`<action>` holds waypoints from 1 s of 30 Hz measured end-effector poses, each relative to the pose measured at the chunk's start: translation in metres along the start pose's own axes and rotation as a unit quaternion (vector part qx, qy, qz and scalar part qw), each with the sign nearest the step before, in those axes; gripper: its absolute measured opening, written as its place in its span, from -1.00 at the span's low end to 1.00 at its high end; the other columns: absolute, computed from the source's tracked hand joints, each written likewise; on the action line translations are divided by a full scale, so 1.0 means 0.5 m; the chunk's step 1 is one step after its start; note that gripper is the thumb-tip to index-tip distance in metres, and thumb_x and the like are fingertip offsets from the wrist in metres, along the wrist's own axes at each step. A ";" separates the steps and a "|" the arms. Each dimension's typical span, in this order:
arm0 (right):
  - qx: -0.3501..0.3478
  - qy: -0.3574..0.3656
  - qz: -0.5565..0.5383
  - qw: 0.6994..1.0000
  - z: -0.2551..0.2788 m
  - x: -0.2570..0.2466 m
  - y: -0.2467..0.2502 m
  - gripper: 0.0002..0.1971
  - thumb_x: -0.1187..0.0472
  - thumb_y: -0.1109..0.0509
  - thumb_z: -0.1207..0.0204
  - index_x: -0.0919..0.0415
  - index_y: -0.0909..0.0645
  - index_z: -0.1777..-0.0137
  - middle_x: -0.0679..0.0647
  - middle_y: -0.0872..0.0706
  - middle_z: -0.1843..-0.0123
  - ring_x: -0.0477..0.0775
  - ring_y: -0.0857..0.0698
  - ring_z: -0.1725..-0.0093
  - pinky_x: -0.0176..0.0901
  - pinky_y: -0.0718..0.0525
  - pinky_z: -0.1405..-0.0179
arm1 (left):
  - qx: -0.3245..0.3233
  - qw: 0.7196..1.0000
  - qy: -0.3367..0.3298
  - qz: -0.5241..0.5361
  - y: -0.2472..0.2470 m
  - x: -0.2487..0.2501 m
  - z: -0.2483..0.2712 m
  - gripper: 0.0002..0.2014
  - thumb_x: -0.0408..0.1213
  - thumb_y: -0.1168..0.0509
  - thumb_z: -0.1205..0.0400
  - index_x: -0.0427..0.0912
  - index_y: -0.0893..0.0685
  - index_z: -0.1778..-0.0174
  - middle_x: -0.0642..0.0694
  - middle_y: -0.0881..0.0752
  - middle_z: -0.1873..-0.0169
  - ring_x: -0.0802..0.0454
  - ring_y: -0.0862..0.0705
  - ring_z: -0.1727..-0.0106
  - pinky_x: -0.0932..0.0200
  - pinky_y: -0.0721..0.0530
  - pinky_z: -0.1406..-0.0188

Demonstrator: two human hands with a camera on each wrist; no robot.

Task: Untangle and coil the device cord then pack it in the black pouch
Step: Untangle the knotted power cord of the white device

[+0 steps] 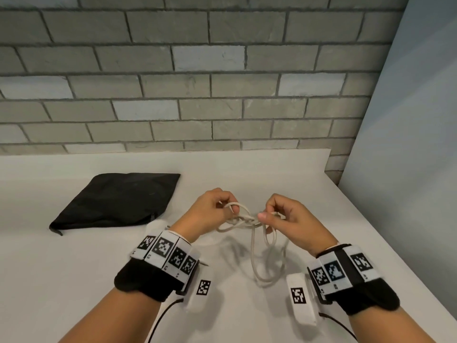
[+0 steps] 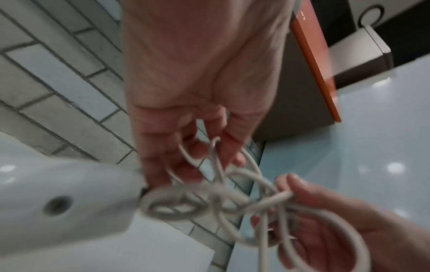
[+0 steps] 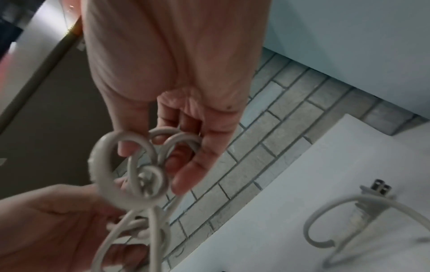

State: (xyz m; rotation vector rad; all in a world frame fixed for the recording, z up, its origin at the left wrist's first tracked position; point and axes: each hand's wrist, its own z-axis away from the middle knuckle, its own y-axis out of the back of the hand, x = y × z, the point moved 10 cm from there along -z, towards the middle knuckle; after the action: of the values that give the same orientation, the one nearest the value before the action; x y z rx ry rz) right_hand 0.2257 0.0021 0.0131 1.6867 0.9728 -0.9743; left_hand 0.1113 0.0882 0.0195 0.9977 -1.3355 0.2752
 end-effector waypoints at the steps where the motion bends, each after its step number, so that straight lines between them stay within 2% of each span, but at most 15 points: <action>1: 0.000 0.004 0.009 1.000 -0.002 -0.005 -0.002 -0.77 0.27 -0.42 -0.46 0.21 -0.42 0.33 0.12 -0.61 0.33 0.01 -0.63 0.29 -0.07 -0.57 0.14 | -0.027 1.000 0.003 -0.003 -0.011 0.006 0.003 -0.80 -0.41 -0.33 -0.48 -0.07 -0.61 0.43 -0.02 -0.57 0.36 0.08 -0.54 0.33 0.30 -0.49 0.28; 4: -0.004 0.022 0.032 0.999 -0.004 -0.019 -0.016 -0.74 0.25 -0.45 -0.41 0.15 -0.39 0.35 0.04 -0.61 0.30 0.00 -0.56 0.29 -0.12 -0.53 0.19 | -0.071 0.996 -0.001 0.051 -0.035 0.027 0.011 -0.80 -0.28 -0.29 -0.58 -0.15 -0.58 0.38 -0.02 -0.62 0.45 0.24 -0.56 0.46 0.43 -0.47 0.40; 7: 0.042 0.044 0.076 0.995 -0.002 -0.032 0.000 -0.73 0.20 -0.42 -0.26 0.09 -0.34 0.45 0.18 -0.53 0.27 0.29 -0.57 0.20 0.00 -0.53 0.22 | -0.021 0.975 0.010 0.223 -0.005 0.031 0.006 -0.75 -0.33 -0.12 -0.67 -0.20 -0.51 0.34 -0.06 -0.69 0.42 0.21 -0.66 0.45 0.42 -0.58 0.43; 10: 0.052 0.017 0.077 0.996 0.003 -0.017 0.013 -0.74 0.16 -0.41 -0.18 0.07 -0.33 0.51 0.16 -0.56 0.27 0.19 -0.60 0.23 0.06 -0.62 0.22 | 0.013 0.904 0.039 0.426 0.025 0.007 0.003 -0.72 -0.30 -0.04 -0.69 -0.20 -0.46 0.35 -0.03 -0.74 0.44 0.08 -0.74 0.39 0.25 -0.69 0.33; 13: 0.050 -0.020 0.098 0.994 0.006 0.011 0.018 -0.73 0.10 -0.38 -0.15 0.13 -0.32 0.53 0.21 -0.56 0.21 -0.02 -0.55 0.29 -0.10 -0.62 0.32 | 0.032 0.804 0.045 0.591 0.042 -0.010 0.013 -0.72 -0.27 -0.07 -0.65 -0.19 -0.44 0.40 -0.09 -0.73 0.40 0.11 -0.68 0.48 0.22 -0.74 0.31; 15: 0.084 -0.043 0.098 0.991 0.008 0.032 0.035 -0.72 0.28 -0.41 -0.27 0.22 -0.34 0.51 0.26 -0.51 0.14 -0.01 -0.53 0.33 -0.16 -0.68 0.43 | 0.041 0.777 0.043 0.627 0.057 -0.018 0.020 -0.76 -0.22 -0.14 -0.55 -0.19 -0.44 0.43 -0.11 -0.70 0.38 0.13 -0.52 0.59 0.23 -0.69 0.36; 17: 0.113 -0.050 0.093 0.988 0.009 0.040 0.051 -0.71 0.49 -0.36 -0.33 0.28 -0.34 0.49 0.24 -0.46 0.15 0.00 -0.53 0.41 -0.07 -0.73 0.48 | 0.011 0.809 0.053 0.585 0.060 -0.015 0.027 -0.70 -0.09 -0.16 -0.53 -0.19 -0.45 0.44 -0.10 -0.71 0.40 0.13 -0.37 0.66 0.24 -0.63 0.42; 19: 0.126 -0.023 0.103 0.986 0.008 0.027 0.058 -0.67 0.51 -0.36 -0.31 0.20 -0.33 0.51 0.20 -0.44 0.18 0.04 -0.54 0.39 0.07 -0.76 0.39 | -0.028 0.893 0.075 0.443 0.059 -0.012 0.032 -0.62 0.01 -0.13 -0.57 -0.21 -0.50 0.42 -0.10 -0.73 0.41 0.14 -0.29 0.75 0.21 -0.64 0.44; 20: 0.129 -0.001 0.111 0.985 0.007 0.017 0.058 -0.67 0.46 -0.36 -0.28 0.13 -0.32 0.52 0.16 -0.44 0.20 0.04 -0.53 0.35 0.03 -0.74 0.34 | -0.039 0.939 0.091 0.331 0.059 -0.016 0.035 -0.60 0.02 -0.13 -0.59 -0.24 -0.54 0.36 -0.09 -0.74 0.41 0.14 -0.28 0.77 0.18 -0.65 0.41; 21: 0.129 0.021 0.120 0.984 0.007 0.005 0.056 -0.69 0.40 -0.34 -0.23 0.08 -0.31 0.52 0.12 -0.44 0.21 -0.01 -0.50 0.33 -0.13 -0.68 0.29 | -0.044 0.972 0.107 0.203 0.064 -0.024 0.038 -0.60 0.01 -0.13 -0.61 -0.27 -0.60 0.27 -0.08 -0.76 0.40 0.13 -0.32 0.77 0.15 -0.66 0.37; 22: 0.126 0.037 0.128 0.983 0.007 -0.005 0.052 -0.72 0.35 -0.32 -0.19 0.04 -0.29 0.52 0.10 -0.45 0.22 -0.09 -0.47 0.33 -0.32 -0.58 0.28 | -0.043 0.989 0.116 0.078 0.071 -0.031 0.039 -0.62 0.00 -0.14 -0.63 -0.27 -0.64 0.15 -0.07 -0.77 0.37 0.11 -0.40 0.73 0.14 -0.66 0.33; 24: 0.109 0.067 0.147 0.981 0.008 -0.025 0.037 -0.71 0.33 -0.30 -0.19 0.01 -0.25 0.52 0.05 -0.46 0.20 -0.08 -0.45 0.34 -0.47 -0.42 0.34 | -0.037 0.985 0.089 -0.140 0.080 -0.027 0.038 -0.72 -0.04 -0.15 -0.64 -0.14 -0.67 -0.01 -0.04 -0.78 0.26 0.07 -0.59 0.57 0.19 -0.61 0.30; 26: 0.092 0.097 0.177 0.975 0.007 -0.047 0.019 -0.68 0.33 -0.29 -0.23 -0.02 -0.23 0.51 -0.04 -0.46 0.16 0.00 -0.48 0.32 -0.40 -0.41 0.34 | -0.050 0.962 0.015 -0.270 0.055 0.003 0.035 -0.75 -0.06 -0.15 -0.65 -0.03 -0.70 -0.04 -0.04 -0.76 0.11 0.13 -0.61 0.38 0.28 -0.54 0.27; 28: 0.085 0.132 0.205 0.966 0.005 -0.068 0.005 -0.62 0.38 -0.31 -0.26 -0.05 -0.20 0.50 -0.08 -0.45 0.14 0.01 -0.48 0.30 -0.37 -0.41 0.33 | -0.078 0.950 -0.035 -0.300 0.004 0.030 0.033 -0.73 0.01 -0.19 -0.61 0.01 -0.72 -0.05 -0.01 -0.74 0.07 0.14 -0.59 0.21 0.24 -0.54 0.11; 30: 0.083 0.152 0.223 0.959 0.002 -0.081 -0.003 -0.56 0.47 -0.34 -0.29 -0.03 -0.21 0.48 -0.11 -0.44 0.14 -0.05 -0.47 0.29 -0.43 -0.39 0.34 | -0.090 0.946 -0.066 -0.304 -0.043 0.045 0.026 -0.71 0.06 -0.26 -0.56 -0.03 -0.74 0.03 -0.04 -0.71 0.21 0.06 -0.59 0.19 0.14 -0.54 0.07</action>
State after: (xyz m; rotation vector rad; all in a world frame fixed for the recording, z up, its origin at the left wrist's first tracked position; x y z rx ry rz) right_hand 0.2091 -0.0056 0.0491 2.1231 0.6651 -0.5158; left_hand 0.1234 0.0581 0.0290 1.2308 -1.0837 -0.3813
